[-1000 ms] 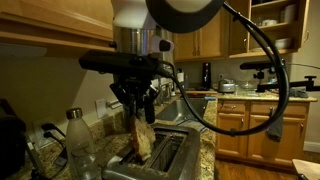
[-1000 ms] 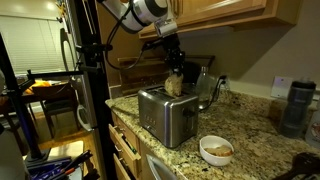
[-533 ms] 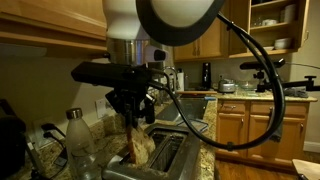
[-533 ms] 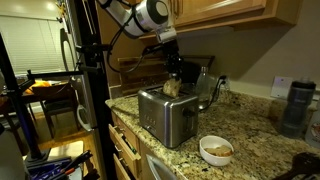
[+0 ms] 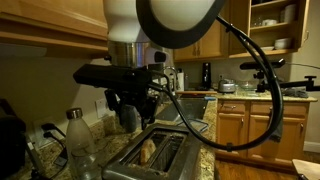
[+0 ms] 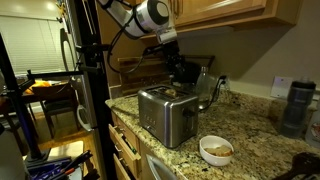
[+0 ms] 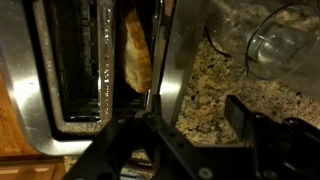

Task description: Put two slices of bread into the toaster.

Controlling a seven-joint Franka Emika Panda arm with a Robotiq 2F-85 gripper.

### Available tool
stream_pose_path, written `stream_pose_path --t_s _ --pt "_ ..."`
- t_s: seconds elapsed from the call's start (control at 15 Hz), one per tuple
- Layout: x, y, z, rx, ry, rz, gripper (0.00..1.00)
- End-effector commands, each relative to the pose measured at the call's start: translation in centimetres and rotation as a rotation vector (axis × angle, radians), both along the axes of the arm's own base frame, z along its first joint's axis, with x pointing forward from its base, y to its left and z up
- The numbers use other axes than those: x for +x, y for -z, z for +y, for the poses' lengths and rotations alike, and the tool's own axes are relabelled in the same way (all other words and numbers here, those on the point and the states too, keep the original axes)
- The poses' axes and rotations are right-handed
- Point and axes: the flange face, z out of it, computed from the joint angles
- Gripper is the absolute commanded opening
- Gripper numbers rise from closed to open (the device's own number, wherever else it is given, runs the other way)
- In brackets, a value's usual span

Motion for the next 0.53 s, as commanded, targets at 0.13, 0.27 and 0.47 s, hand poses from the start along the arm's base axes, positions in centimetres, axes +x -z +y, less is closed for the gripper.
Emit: stream_pose_path --t_s 0.13,0.27,0.47 --pt "-1.0 0.0 -1.5 -0.016 0.059 0.018 1.0" --pt "-1.1 0.2 -2.2 -0.027 0.06 0.039 1.0" --pt "0.0 0.8 -1.9 -0.026 0.025 0.048 1.0"
